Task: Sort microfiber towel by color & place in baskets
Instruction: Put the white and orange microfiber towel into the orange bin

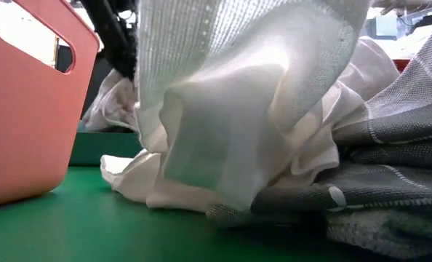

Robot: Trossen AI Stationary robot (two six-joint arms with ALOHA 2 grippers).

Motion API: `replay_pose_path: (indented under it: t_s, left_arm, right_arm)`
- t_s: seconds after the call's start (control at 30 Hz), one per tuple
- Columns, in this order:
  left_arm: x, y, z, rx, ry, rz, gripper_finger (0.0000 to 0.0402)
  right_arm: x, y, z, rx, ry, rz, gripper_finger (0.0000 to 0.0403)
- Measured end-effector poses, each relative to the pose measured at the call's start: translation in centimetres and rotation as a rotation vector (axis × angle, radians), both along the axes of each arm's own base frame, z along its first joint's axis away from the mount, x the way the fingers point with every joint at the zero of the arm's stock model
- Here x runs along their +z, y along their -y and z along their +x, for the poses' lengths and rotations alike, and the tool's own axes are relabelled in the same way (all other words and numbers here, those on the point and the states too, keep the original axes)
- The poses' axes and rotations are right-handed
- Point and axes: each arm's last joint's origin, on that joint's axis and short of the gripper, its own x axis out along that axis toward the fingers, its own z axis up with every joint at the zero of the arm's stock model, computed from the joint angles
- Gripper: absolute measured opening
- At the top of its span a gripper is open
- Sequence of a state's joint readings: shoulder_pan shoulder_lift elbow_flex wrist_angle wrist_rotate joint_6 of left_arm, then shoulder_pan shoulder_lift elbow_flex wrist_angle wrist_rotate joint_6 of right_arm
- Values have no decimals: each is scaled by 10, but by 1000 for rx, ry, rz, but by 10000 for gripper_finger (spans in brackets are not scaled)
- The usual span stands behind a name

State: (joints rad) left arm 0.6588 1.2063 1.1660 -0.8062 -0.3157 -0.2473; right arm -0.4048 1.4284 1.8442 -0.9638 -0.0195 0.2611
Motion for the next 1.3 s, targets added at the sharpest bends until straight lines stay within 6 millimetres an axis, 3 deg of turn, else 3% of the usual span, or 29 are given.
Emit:
replay_pose_path:
  t_s: [0.17, 0.3, 0.47, 0.67, 0.8, 0.97, 1.13, 1.3]
  left_arm:
    - [-19, -19, 10, -18, -46, -72, 1]
    - [-16, -17, 12, -41, -19, -51, 1]
    - [23, 4, -4, -123, 164, 96, 1]
    - [80, 52, -50, -427, 553, 212, 1]
    - [97, 81, -74, -607, 801, 83, 1]
    - [114, 101, -88, -745, 1049, -102, 1]
    - [144, 115, -102, -895, 1274, 22, 1]
    - [163, 122, -111, -974, 1421, 105, 1]
  right_arm:
    - [1, -4, 1, 15, 7, -2, 295]
    - [0, -8, 2, 25, 0, 16, 295]
    - [-1, -9, 2, 20, -3, 26, 295]
    - [-1, -4, 0, 2, -8, 25, 295]
    - [-1, 4, -3, -19, -14, 4, 295]
    - [-1, 16, -9, -62, -17, -5, 295]
    - [-1, 18, -10, 8, -12, 0, 295]
    - [-6, 7, 3, 111, -37, -2, 295]
